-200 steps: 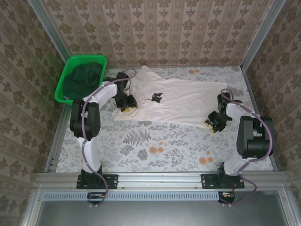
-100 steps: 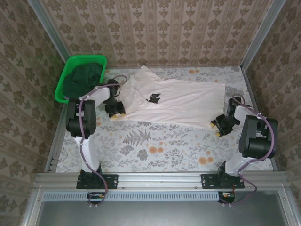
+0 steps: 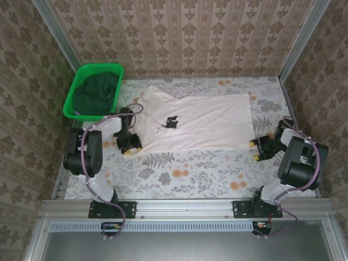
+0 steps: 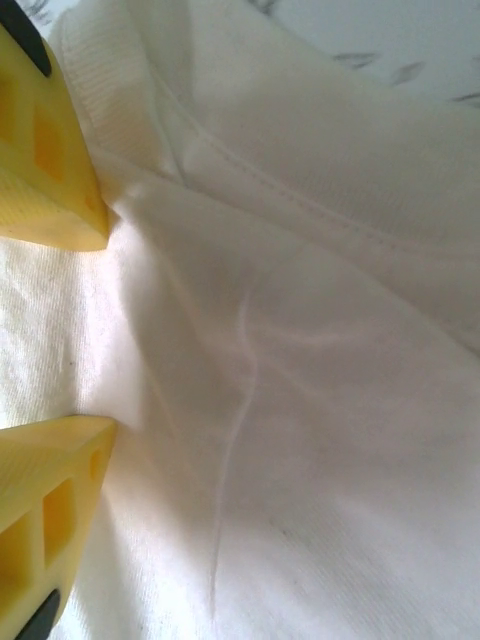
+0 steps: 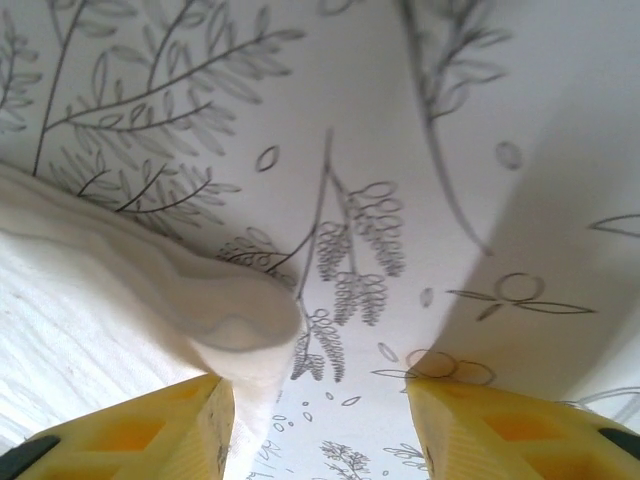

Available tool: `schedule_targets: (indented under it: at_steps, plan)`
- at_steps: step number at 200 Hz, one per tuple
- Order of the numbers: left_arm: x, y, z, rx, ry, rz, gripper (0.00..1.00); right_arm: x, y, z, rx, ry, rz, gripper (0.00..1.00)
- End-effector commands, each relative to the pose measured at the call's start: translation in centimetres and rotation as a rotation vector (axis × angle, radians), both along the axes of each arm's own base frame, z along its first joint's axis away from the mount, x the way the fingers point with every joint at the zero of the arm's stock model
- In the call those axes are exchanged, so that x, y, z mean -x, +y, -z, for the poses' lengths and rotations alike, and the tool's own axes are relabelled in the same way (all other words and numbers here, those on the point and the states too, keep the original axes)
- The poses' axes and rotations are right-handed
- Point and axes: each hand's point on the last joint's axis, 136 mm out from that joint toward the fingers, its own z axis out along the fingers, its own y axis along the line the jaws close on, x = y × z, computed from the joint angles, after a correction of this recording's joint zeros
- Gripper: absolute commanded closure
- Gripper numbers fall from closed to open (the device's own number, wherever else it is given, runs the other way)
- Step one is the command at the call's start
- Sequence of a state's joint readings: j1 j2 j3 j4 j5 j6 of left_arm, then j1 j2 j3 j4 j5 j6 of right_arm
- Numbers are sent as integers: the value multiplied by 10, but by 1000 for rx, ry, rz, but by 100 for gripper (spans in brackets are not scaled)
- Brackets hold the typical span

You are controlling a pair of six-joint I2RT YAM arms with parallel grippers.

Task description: Fold and stack the t-shirts

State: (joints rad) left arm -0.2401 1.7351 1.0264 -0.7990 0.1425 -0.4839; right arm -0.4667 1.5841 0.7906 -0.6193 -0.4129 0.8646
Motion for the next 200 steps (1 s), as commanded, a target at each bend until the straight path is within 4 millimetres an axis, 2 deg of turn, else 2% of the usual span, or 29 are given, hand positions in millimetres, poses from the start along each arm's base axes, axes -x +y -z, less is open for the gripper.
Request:
schedule_targets:
  at_steps: [1, 15, 35, 91, 108, 123, 132, 165, 200]
  plan:
    - [45, -6, 9, 0, 135, -39, 50, 50, -17, 20, 96, 197, 28, 51]
    - [51, -10, 7, 6, 135, -54, 50, 51, -17, 18, 95, 186, 39, 63]
    - [55, -10, 4, 7, 126, -84, 49, 52, -16, 17, 98, 175, 42, 71]
    - [57, 20, -1, -71, 105, -139, 45, 55, -24, 12, 125, 167, 50, 79]
    - [51, 20, -4, -35, 96, -139, 41, 40, -17, 4, 84, 76, 32, 72]
    - [42, 15, -12, -10, 69, -119, 37, 35, -15, -4, 110, 35, -1, 57]
    - [37, 11, -18, 12, 51, -110, 36, 31, -12, -9, 128, 7, -24, 52]
    - [25, 3, -38, 61, 4, -96, 31, 24, -1, -20, 165, -28, -86, 50]
    - [30, 18, -55, 17, -24, -132, 32, 17, 7, -26, 201, -65, -107, 49]
